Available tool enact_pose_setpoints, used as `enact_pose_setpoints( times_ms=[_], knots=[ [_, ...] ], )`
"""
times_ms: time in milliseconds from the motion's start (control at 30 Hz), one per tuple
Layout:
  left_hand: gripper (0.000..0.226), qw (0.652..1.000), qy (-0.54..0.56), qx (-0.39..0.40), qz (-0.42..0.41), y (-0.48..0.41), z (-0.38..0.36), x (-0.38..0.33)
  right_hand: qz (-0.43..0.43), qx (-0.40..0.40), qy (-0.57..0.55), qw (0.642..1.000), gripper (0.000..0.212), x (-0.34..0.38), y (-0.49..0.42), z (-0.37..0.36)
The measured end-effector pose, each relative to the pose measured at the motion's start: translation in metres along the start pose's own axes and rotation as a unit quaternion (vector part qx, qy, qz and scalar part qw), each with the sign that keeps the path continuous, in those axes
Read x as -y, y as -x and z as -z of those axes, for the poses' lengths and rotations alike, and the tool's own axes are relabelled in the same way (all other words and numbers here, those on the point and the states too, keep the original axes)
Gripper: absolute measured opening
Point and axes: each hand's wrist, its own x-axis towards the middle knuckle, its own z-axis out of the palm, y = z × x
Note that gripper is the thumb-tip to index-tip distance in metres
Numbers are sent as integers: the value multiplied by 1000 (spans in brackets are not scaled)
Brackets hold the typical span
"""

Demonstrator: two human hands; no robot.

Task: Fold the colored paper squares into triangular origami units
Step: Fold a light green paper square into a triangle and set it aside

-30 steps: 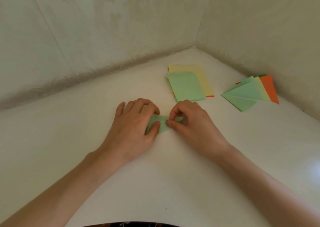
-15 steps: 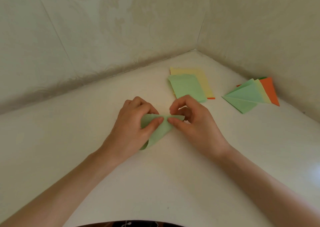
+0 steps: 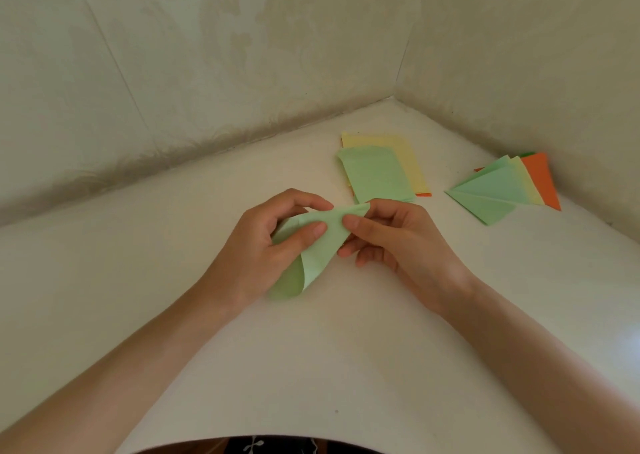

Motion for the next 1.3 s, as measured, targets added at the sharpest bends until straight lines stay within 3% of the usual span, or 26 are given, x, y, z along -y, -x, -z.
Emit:
enact_pose_setpoints(
  times_ms=[267,733,967,1300],
  knots=[
    [19,998,42,37,-4,1,-1,-4,6,4,-9,1000,22,4,1,2],
    [19,997,77,-15,-18,3,-2,-6,50,-8,-12,999,21,3,1,1],
    [16,996,12,-59,-60,2,-1,-5,55,-12,-19,998,20,2,0,0],
    [16,995,6,-58,-76,2,-1,-4,55,-18,-16,998,23,1,1,0]
  ],
)
